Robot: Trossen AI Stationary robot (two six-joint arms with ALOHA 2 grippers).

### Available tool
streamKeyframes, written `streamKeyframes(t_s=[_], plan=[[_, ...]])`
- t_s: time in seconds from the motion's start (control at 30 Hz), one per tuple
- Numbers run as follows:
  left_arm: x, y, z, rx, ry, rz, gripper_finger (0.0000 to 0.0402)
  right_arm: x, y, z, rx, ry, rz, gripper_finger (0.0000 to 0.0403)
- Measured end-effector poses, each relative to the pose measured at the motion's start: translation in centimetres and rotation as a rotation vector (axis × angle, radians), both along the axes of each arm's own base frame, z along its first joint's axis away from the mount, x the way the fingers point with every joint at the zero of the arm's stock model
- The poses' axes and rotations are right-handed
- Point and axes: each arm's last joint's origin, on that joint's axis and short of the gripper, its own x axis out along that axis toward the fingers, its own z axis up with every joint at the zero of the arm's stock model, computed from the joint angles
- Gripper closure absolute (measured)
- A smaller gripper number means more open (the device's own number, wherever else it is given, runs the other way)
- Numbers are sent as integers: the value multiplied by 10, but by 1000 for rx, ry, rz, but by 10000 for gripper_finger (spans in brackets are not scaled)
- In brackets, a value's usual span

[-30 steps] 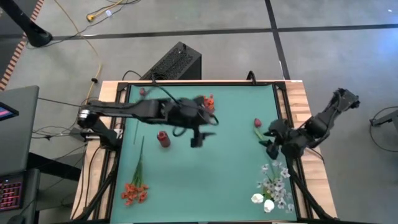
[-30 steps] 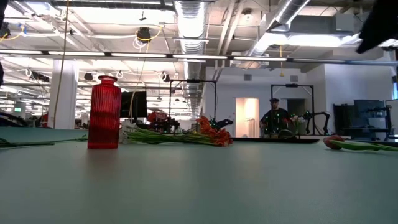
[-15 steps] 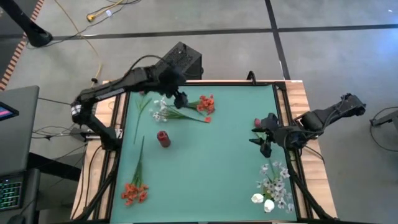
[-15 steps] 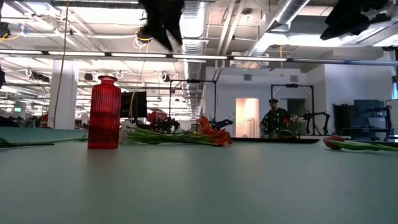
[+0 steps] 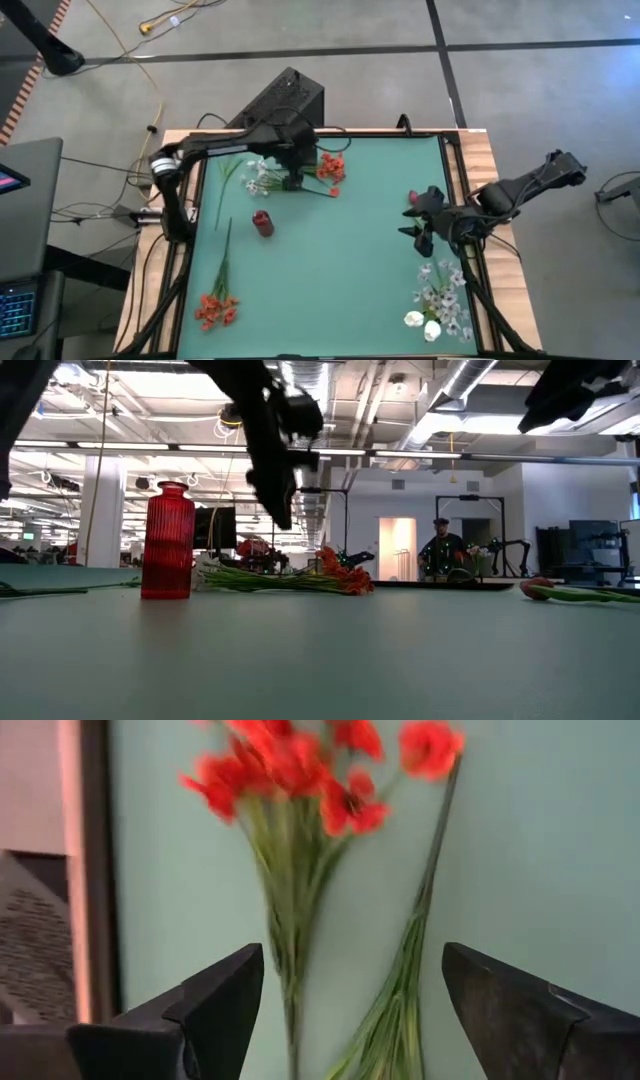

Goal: Sort flowers into vase by color
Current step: Put the white flowers into the yellow vase

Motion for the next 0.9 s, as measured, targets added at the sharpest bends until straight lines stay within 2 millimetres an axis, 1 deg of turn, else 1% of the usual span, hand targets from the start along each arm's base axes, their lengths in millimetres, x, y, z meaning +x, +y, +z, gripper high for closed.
streamKeyframes(t_s=[0.17, 0.27, 0.47, 0.57, 0.63, 0.73, 0.8, 0.9], plan=[[10, 2, -39, -72, 108, -35, 106, 4, 2, -4, -11, 23, 0, 148], [13, 1, -55, -102, 167, -48, 107, 5, 3, -5, -13, 31, 2, 148], [16, -2, -78, -136, 248, -56, 107, 6, 3, -6, -4, 47, 22, 148], [17, -2, -86, -126, 279, -53, 114, 5, 3, -6, -6, 49, 22, 148], [17, -2, -88, -125, 293, -51, 130, 5, 3, -6, -6, 50, 22, 148], [17, -1, -87, -122, 286, -48, 169, 5, 3, -6, -6, 50, 23, 148], [17, -2, -87, -125, 290, -38, 205, 5, 3, -6, -6, 50, 22, 148], [15, -2, -85, -123, 305, -34, 269, 5, 3, -6, -6, 50, 22, 148]])
